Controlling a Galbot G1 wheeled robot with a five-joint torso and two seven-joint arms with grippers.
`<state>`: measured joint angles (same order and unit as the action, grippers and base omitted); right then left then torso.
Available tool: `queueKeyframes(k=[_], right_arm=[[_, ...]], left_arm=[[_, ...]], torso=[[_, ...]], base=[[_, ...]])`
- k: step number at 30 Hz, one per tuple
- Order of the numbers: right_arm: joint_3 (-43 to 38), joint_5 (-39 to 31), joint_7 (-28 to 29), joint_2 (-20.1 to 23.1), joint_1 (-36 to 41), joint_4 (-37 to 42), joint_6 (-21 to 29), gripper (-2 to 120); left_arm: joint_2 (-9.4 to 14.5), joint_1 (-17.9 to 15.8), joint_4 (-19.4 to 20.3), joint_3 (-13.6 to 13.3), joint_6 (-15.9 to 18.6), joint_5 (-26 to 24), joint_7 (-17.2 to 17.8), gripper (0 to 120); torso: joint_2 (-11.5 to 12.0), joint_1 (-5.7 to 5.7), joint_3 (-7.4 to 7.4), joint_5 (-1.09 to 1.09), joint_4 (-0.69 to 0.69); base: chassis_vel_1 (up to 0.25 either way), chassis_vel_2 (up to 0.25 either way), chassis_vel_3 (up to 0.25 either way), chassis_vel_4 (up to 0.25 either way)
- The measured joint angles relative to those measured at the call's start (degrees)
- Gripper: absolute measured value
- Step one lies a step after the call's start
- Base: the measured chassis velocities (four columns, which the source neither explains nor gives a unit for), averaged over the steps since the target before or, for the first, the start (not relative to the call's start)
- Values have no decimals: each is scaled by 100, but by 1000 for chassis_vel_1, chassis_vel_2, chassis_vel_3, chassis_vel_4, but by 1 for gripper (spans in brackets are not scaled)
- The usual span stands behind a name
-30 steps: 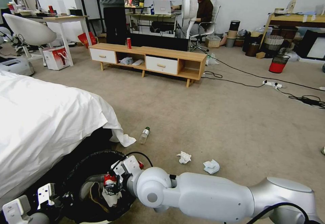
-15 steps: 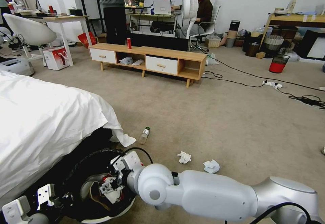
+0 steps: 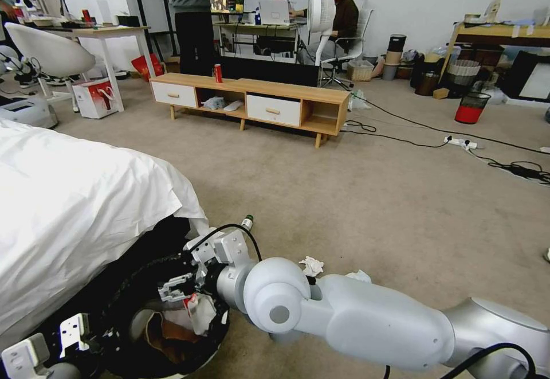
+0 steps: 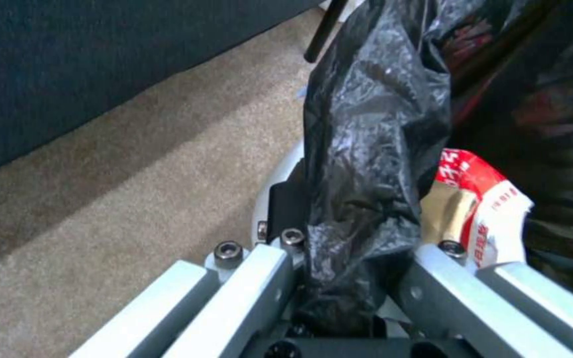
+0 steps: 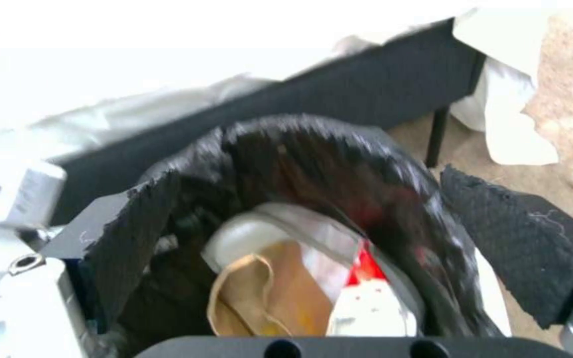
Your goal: Pick up the trash bin, then pick up the garbage from the floor and place it into the trash bin.
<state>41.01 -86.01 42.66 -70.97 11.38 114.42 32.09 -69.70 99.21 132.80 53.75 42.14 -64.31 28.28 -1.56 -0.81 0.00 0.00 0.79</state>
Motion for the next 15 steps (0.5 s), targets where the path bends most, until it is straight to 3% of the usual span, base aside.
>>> queueKeyframes(k=[15], right_arm=[[-482, -96, -580, 85, 182, 320, -598, 100]], left_arm=[[-9, -8, -26, 16, -1, 2, -15, 0]], torso=[[0, 0, 0, -1, 0]], base=[[0, 0, 0, 0]])
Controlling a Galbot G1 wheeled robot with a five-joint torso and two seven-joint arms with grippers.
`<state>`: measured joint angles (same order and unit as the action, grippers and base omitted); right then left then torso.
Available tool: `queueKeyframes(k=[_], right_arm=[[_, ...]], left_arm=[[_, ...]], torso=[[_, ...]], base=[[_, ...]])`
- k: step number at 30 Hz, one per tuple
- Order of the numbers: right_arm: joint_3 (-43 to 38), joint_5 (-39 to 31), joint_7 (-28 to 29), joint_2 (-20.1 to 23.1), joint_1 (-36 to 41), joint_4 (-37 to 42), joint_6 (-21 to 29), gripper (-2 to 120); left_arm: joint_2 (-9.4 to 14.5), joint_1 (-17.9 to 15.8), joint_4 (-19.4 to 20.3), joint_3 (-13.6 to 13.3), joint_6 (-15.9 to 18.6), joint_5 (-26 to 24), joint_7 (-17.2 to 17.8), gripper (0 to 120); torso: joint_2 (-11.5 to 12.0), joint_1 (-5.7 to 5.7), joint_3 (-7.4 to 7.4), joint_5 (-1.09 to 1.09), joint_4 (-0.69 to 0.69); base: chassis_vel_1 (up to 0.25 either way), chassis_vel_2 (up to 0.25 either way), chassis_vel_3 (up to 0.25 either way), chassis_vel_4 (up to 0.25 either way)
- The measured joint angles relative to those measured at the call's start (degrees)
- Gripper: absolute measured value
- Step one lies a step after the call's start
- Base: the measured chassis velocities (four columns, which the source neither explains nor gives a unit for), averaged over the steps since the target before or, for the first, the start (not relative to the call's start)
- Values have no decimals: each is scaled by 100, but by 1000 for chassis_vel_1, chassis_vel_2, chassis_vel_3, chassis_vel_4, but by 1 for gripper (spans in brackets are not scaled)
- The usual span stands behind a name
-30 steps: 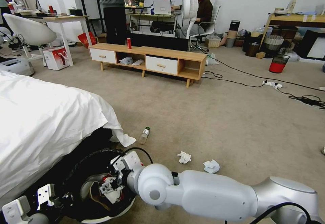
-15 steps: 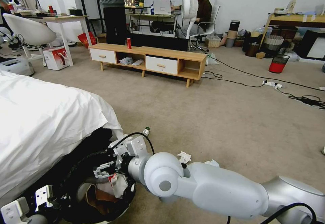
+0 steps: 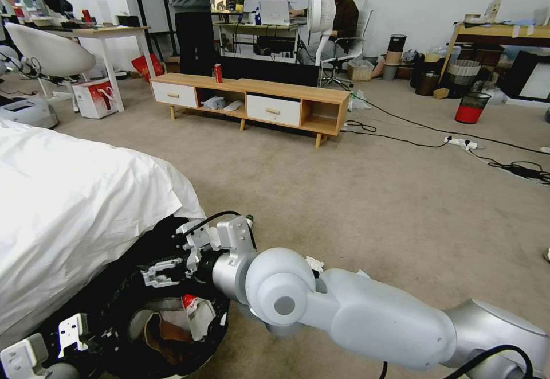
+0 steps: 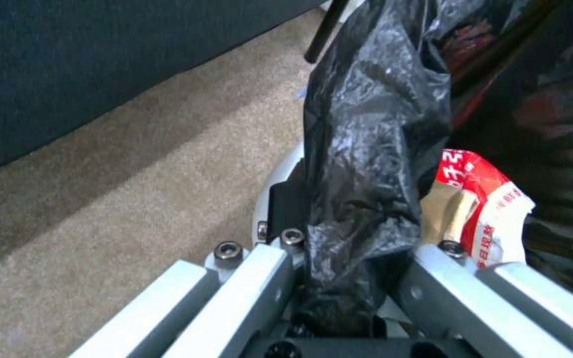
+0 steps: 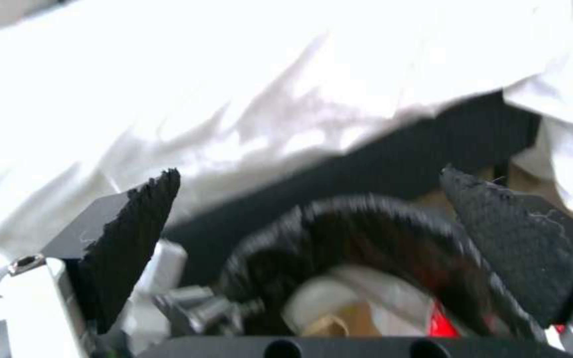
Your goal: Pick up the trash bin, then pick up the garbage from the floor and place it into the trash bin.
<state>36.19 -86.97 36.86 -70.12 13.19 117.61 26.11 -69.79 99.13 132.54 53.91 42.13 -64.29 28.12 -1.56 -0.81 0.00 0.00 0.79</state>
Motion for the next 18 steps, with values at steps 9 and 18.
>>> queueKeyframes(k=[9, 18], right_arm=[[-1297, 350, -784, 962, 460, 454, -882, 100], [-3219, 1805, -1865, 1821, 1577, 668, -1987, 100]], left_arm=[[-13, 47, -12, 57, -1, 101, -12, 0], [-110, 157, 10, 160, -1, 223, -84, 0]], torso=[[0, 0, 0, -1, 1], [1, 0, 0, -2, 4]], base=[[0, 0, 0, 0], [0, 0, 0, 0]])
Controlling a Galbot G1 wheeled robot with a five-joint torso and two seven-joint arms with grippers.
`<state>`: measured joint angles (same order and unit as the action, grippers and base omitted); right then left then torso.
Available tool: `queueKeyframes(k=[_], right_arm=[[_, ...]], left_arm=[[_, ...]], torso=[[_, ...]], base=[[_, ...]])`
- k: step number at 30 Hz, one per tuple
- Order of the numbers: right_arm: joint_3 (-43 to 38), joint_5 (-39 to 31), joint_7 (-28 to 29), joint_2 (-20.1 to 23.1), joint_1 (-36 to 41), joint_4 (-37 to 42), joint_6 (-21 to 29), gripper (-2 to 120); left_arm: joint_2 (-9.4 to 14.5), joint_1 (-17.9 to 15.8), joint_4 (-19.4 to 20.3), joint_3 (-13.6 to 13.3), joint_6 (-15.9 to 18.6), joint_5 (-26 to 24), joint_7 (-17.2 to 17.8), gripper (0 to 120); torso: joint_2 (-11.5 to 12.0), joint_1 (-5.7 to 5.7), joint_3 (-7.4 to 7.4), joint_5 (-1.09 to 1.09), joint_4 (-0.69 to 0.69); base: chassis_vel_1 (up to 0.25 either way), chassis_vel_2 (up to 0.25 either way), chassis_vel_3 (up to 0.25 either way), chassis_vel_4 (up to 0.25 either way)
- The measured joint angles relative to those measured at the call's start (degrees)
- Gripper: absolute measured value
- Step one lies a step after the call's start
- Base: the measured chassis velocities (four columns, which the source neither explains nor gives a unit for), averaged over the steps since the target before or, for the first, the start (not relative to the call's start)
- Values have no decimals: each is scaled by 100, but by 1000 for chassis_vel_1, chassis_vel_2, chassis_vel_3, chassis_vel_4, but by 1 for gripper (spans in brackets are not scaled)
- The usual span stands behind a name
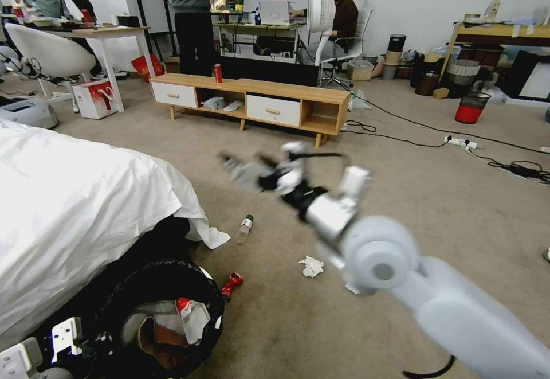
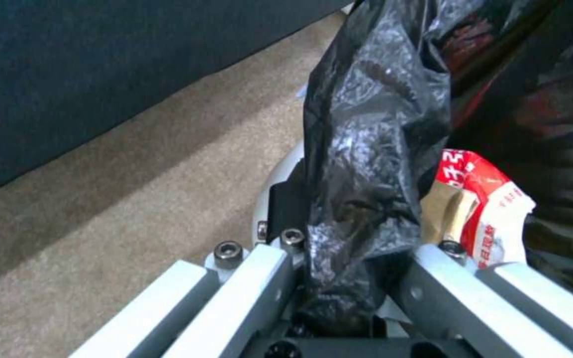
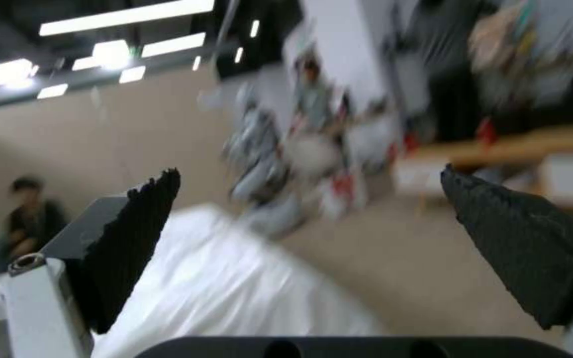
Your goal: Pick up the trash bin, then pick up the garbage from the floor and place it into the trash bin.
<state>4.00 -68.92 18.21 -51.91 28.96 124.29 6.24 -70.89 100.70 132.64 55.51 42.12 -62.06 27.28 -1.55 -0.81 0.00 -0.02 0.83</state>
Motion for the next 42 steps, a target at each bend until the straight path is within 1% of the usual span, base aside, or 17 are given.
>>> queueKeyframes(k=[4, 5, 8, 10, 11, 13, 17, 19, 22, 24, 25, 26, 27, 28, 34, 39, 42], right_arm=[[-285, 515, -216, 25, 148, -70, -393, 100], [-634, 1058, -383, 9, 372, -154, -727, 100], [-883, 1253, -406, 9, 544, -141, -810, 100], [-1509, 1605, -408, 70, 1060, -35, -841, 100], [-1509, 1605, -408, 70, 1060, -35, -841, 100], [-2069, 2275, -357, 91, 1671, 33, -871, 100], [-2422, 2795, -309, 0, 2200, 179, -872, 100], [-2659, 3380, -269, -85, 2856, 428, -849, 100], [-2779, 3680, -268, -123, 3202, 513, -878, 100], [-3016, 4111, -269, -190, 3942, 648, -962, 100], [-3016, 4111, -269, -190, 3942, 648, -962, 100], [-3159, 4380, -273, -253, 4316, 717, -1034, 100], [-3159, 4380, -273, -253, 4316, 717, -1034, 100], [-3277, 4652, -277, -323, 4604, 759, -1094, 100], [-3364, 4968, -273, -390, 5009, 810, -1133, 100], [-3319, 5495, -234, -510, 5349, 620, -1344, 100], [-3309, 5560, -232, -530, 5400, 527, -1447, 100]], left_arm=[[-170, 167, 87, 93, 0, 136, -69, 0], [-358, 281, 155, 164, 1, 330, -118, 0], [-407, 283, 174, 170, 1, 381, -123, 0], [-470, 295, 214, 170, 0, 420, -149, 0], [-470, 295, 214, 170, 0, 420, -149, 0], [-559, 317, 242, 175, 1, 467, -156, 0], [-654, 339, 271, 181, 1, 519, -164, 0], [-725, 363, 300, 181, 2, 615, -204, 0], [-740, 374, 316, 181, 2, 637, -214, 0], [-757, 405, 341, 180, 2, 685, -245, 0], [-757, 405, 341, 180, 2, 685, -245, 0], [-771, 406, 350, 173, 2, 717, -257, 0], [-771, 406, 350, 173, 2, 717, -257, 0], [-787, 401, 351, 163, 2, 759, -278, 0], [-814, 389, 348, 137, 2, 833, -320, 0], [-909, 357, 309, 88, 2, 1029, -411, 0], [-936, 336, 299, 81, 2, 1066, -428, 0]], torso=[[-1, 0, -1, 0, -1], [0, 0, 0, 0, -12], [0, 0, 0, 2, -9], [0, 0, -1, 1, -1], [0, 0, -1, 1, -1], [0, 0, -1, 1, -1], [0, 0, 0, 1, -3], [-1, 1, -1, 2, -3], [0, 0, -1, 3, -4], [0, 1, -1, 1, -2], [0, 1, -1, 1, -2], [-1, 1, -1, 2, -2], [-1, 1, -1, 2, -2], [-1, 1, -1, 2, -3], [-1, 1, -1, 3, -3], [-1, 1, -1, 3, -4], [-1, 1, -1, 2, -4]], base=[[0, 0, 0, 0], [0, 0, 0, 0], [0, 0, 0, 0], [0, 0, 0, 0], [0, 0, 0, 0], [0, 0, 0, 0], [0, 0, 0, 0], [0, 0, 0, 0], [0, 0, 0, 0], [0, 0, 0, 0], [0, 0, 0, 0], [0, 0, 0, 0], [0, 0, 0, 0], [0, 0, 0, 0], [0, 0, 0, 0], [0, 0, 0, 0], [0, 0, 0, 0]])
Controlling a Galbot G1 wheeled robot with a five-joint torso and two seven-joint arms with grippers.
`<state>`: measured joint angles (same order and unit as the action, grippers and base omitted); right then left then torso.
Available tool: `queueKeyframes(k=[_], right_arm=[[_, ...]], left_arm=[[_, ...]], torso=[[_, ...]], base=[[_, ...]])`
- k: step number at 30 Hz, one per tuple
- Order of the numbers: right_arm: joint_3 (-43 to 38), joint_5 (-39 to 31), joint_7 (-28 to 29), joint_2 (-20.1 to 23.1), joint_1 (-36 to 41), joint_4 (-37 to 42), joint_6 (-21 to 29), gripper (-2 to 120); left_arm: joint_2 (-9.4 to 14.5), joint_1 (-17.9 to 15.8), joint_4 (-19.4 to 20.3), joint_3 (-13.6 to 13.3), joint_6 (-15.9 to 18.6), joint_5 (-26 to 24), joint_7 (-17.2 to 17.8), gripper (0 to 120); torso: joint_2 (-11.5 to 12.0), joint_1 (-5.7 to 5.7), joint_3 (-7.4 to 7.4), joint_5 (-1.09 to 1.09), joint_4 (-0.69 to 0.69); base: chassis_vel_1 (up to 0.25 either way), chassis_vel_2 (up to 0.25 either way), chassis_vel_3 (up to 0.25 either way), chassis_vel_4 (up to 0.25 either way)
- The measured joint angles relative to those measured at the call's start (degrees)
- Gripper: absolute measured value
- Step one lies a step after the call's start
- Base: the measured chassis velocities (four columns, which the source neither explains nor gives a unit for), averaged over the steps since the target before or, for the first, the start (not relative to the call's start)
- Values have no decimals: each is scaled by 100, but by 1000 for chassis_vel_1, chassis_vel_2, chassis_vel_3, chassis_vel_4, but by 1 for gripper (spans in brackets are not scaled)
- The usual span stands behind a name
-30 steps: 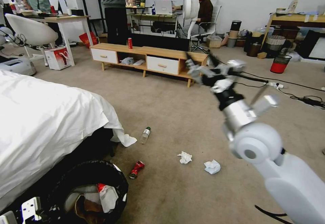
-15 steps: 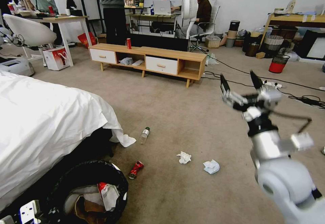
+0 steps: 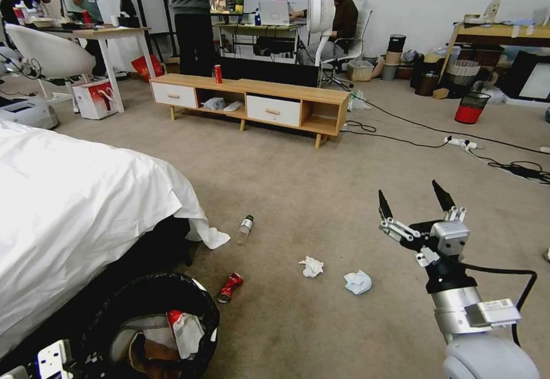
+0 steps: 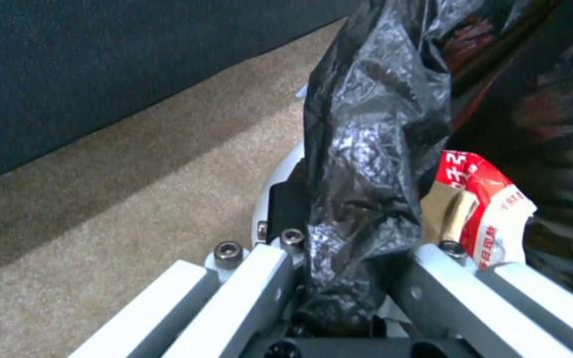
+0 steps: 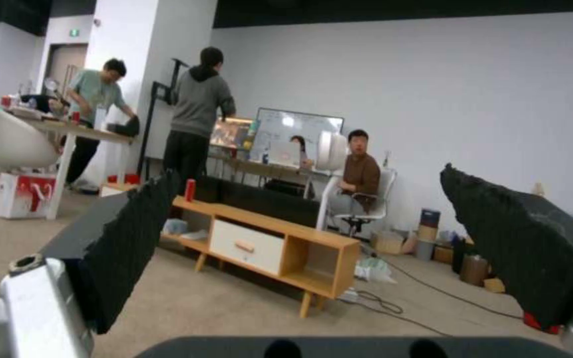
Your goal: Pick up the trash bin, then pick up the garbage from the floor and place it into the trash bin.
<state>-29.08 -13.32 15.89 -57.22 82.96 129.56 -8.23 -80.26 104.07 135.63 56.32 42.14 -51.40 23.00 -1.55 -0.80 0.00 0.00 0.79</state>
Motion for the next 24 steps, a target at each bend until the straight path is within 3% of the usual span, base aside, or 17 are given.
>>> queueKeyframes(k=[24], right_arm=[[39, 37, 1, -97, 13, -288, -243, 100]], left_arm=[[-5, -16, -83, -42, -1, -4, -22, 0]], torso=[[0, -1, 0, 0, 0]], base=[[0, 0, 0, 0]])
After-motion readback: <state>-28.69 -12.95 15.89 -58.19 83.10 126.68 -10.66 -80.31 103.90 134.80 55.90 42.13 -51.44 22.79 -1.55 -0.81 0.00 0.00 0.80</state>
